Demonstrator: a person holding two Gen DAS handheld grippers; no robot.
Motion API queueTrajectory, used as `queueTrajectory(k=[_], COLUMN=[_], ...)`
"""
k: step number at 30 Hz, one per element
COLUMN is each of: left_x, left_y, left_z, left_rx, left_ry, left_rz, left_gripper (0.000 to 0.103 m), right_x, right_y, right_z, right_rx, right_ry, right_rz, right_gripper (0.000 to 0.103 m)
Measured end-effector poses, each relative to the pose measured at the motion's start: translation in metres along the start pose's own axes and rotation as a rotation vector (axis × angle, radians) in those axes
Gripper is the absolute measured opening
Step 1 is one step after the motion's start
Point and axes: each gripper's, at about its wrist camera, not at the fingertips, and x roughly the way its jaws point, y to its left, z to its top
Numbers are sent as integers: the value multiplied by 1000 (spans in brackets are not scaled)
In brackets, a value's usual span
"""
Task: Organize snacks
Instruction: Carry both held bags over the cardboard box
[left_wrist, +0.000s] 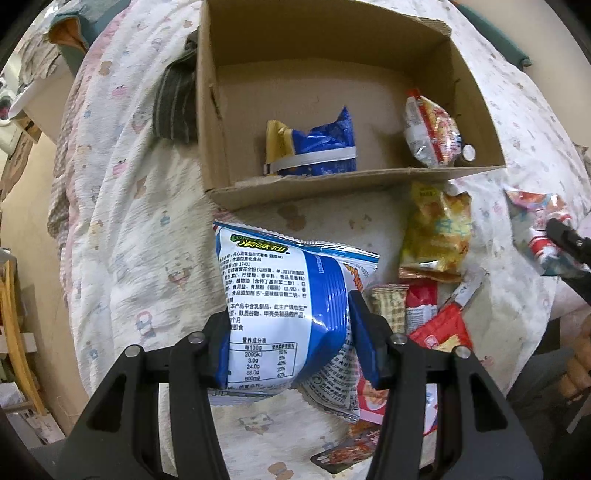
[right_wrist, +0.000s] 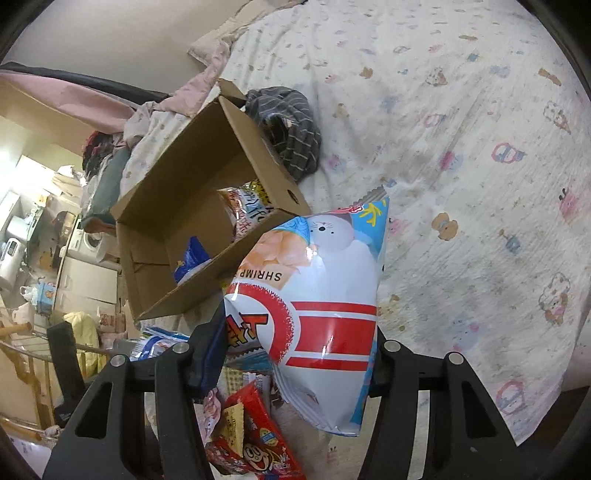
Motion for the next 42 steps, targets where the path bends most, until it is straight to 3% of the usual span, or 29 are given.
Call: queueTrajectory(k=[10,20,27,42], left_x=[-7,-56,-73,-81], left_y=[22,0,-5,-18], left_z=[-19,-27,-8,50], left_rx=[-117,-101,-79,-10], left_ry=[-30,-190,-226,-284], left_rz=[44,59,34,66], left_gripper=[49,49,49,49], right_x=[-19,-50,-45,-23], right_y=[-2,18,41,86], right_z=[-2,-2,-4,15], right_rx=[2,-66,-139,-221], right_ry=[-76,-207,-196,-186], right_rz=[1,82,107,148], right_gripper=[59,59,59,59])
